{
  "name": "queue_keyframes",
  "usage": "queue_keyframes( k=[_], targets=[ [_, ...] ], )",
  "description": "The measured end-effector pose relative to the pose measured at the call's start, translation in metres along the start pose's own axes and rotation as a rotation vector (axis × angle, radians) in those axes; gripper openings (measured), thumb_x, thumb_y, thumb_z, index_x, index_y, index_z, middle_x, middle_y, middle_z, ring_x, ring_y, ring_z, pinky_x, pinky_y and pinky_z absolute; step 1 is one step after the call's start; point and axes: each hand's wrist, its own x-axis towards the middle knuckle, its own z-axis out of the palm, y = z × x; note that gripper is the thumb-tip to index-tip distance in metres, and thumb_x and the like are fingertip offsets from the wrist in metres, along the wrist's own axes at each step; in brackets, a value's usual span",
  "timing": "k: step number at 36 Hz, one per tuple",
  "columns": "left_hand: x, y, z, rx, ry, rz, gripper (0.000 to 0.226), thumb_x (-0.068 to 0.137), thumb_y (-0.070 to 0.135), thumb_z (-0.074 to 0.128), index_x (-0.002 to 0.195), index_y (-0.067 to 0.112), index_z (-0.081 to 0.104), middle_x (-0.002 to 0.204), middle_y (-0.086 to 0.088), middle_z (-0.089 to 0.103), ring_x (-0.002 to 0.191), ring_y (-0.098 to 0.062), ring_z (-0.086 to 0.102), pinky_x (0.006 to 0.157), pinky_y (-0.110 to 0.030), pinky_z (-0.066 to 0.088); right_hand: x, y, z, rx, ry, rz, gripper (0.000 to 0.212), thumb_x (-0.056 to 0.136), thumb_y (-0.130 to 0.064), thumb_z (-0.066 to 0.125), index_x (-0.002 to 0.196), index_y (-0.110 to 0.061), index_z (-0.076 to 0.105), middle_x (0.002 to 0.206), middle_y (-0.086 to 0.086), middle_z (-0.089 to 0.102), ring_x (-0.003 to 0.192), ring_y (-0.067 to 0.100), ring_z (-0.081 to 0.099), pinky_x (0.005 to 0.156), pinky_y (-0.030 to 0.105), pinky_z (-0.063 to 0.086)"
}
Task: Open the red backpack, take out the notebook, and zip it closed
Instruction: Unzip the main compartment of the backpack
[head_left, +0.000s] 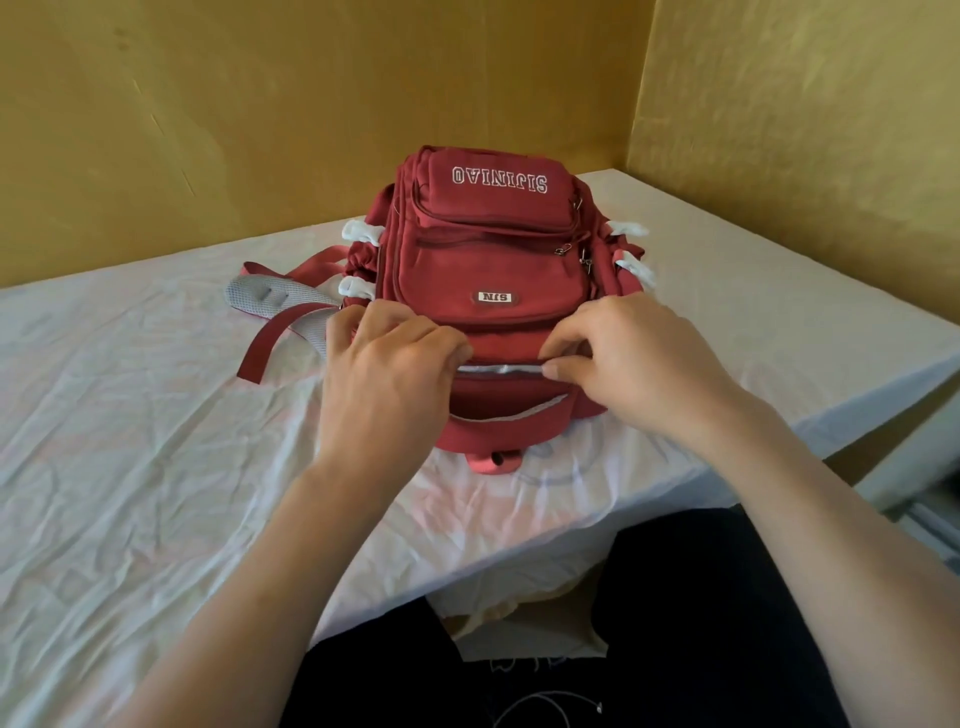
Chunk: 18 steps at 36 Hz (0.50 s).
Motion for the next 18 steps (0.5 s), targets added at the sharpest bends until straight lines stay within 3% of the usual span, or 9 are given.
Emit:
queue_keyframes(
  k=[5, 8, 12, 16, 18],
  targets=[
    [0.005, -0.004, -0.002, -0.047, -0.011, 0.024, 0.017, 0.091, 0.036, 0.071, 0.089, 0.022, 0.081, 0.084, 0.009, 0.077, 0.097, -0.024, 0.066, 0.095, -0.044, 0.04, 0.007, 0.002, -0.006, 0.061, 0.09, -0.027, 0.006, 0.09, -0.034, 0.074, 0.092, -0.034, 0.08, 0.089, -0.013, 0.075, 0.082, 0.008, 0.065, 0.077, 0.035, 0.053],
    [0.008, -0.006, -0.003, -0.055, -0.026, 0.02, 0.03, 0.077, 0.043, 0.083, 0.099, 0.024, 0.077, 0.092, 0.009, 0.075, 0.1, -0.022, 0.064, 0.096, -0.045, 0.04, 0.01, 0.0, -0.009, 0.072, 0.186, -0.051, 0.008, 0.092, -0.032, 0.072, 0.094, -0.032, 0.08, 0.092, -0.011, 0.074, 0.088, 0.013, 0.067, 0.08, 0.035, 0.052],
    [0.013, -0.005, -0.002, -0.04, -0.027, 0.018, 0.042, 0.07, 0.025, 0.089, 0.104, 0.024, 0.065, 0.093, 0.009, 0.069, 0.096, -0.025, 0.063, 0.094, -0.045, 0.043, 0.012, -0.002, -0.012, 0.102, 0.235, -0.069, 0.009, 0.092, -0.03, 0.073, 0.099, -0.03, 0.08, 0.097, -0.009, 0.073, 0.092, 0.016, 0.067, 0.081, 0.043, 0.056],
    [0.017, -0.004, 0.0, -0.009, 0.051, 0.086, 0.026, 0.075, 0.006, 0.079, 0.091, 0.019, 0.065, 0.081, 0.005, 0.066, 0.079, -0.026, 0.059, 0.081, -0.04, 0.045, 0.008, -0.002, -0.015, 0.096, 0.193, -0.088, 0.011, 0.094, -0.033, 0.071, 0.097, -0.028, 0.081, 0.097, -0.008, 0.074, 0.091, 0.015, 0.068, 0.083, 0.043, 0.055],
    [0.019, -0.004, -0.001, -0.026, 0.08, 0.113, 0.02, 0.076, -0.001, 0.071, 0.084, 0.016, 0.066, 0.08, 0.002, 0.064, 0.073, -0.026, 0.057, 0.07, -0.041, 0.045, 0.007, -0.002, -0.016, 0.103, 0.15, -0.091, 0.022, 0.097, -0.041, 0.064, 0.092, -0.027, 0.081, 0.09, -0.008, 0.075, 0.082, 0.011, 0.068, 0.079, 0.038, 0.055]
  ],
)
